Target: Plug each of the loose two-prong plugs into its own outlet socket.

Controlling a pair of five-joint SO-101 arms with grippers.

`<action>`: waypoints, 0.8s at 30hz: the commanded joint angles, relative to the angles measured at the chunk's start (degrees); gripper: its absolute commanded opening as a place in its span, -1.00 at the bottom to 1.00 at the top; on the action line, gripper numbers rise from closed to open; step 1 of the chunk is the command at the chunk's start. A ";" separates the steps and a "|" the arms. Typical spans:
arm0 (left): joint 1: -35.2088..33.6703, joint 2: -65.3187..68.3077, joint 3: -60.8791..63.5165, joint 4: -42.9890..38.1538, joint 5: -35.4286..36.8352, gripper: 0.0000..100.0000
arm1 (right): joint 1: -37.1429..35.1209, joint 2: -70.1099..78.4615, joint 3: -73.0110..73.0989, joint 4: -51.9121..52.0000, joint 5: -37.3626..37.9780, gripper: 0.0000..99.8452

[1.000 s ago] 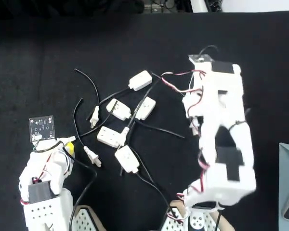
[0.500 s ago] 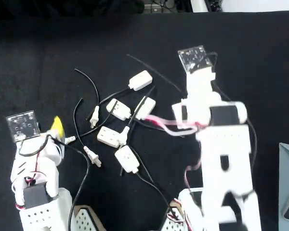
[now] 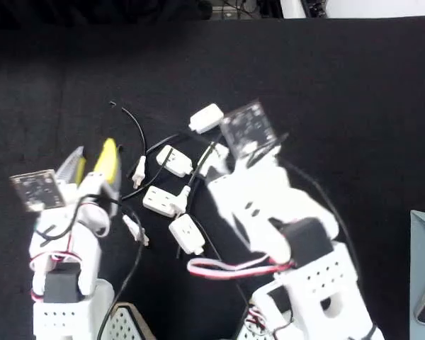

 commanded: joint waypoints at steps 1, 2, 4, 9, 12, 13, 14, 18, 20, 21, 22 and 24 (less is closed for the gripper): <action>6.55 -0.26 -2.77 -1.23 0.18 -0.59 | -5.01 -4.00 3.82 -5.36 -0.62 -0.98; 8.22 -0.26 -2.77 -1.05 0.18 -0.59 | -6.15 -4.88 5.49 -6.33 -0.62 -0.98; 11.21 -0.26 -2.95 -0.88 0.09 -0.59 | -8.44 -6.11 8.66 -7.82 -0.18 -0.98; 16.92 -0.26 -3.30 -0.79 -5.19 -0.59 | -11.16 -6.55 14.55 -10.55 -0.09 -0.98; 21.05 -0.26 -2.86 -0.79 -9.23 -0.60 | -11.34 -6.55 16.40 -11.96 -0.09 -0.98; 22.11 -0.26 -2.86 -0.79 -10.55 -0.60 | -11.34 -6.55 16.75 -12.22 -0.09 -0.98; 22.90 -0.26 -3.12 -0.79 -11.78 -0.60 | -11.34 -6.46 17.10 -12.22 0.00 -0.98; 26.15 -0.44 -3.30 -0.79 -16.00 -0.60 | -11.08 -6.46 18.15 -12.13 0.00 -0.98; 27.82 -0.97 -3.03 0.35 -17.67 -0.60 | -11.08 -6.46 18.24 -12.04 0.00 -0.98; 28.79 -1.14 -3.30 1.85 -18.46 -0.60 | -10.99 -6.46 18.24 -12.04 0.00 -0.98; 29.93 -1.14 -3.47 3.08 -19.25 -0.60 | -10.99 -6.46 18.24 -11.96 0.00 -0.98; 31.87 -1.14 -4.35 5.54 -21.19 -0.60 | -10.99 -6.46 18.24 -11.96 0.00 -0.98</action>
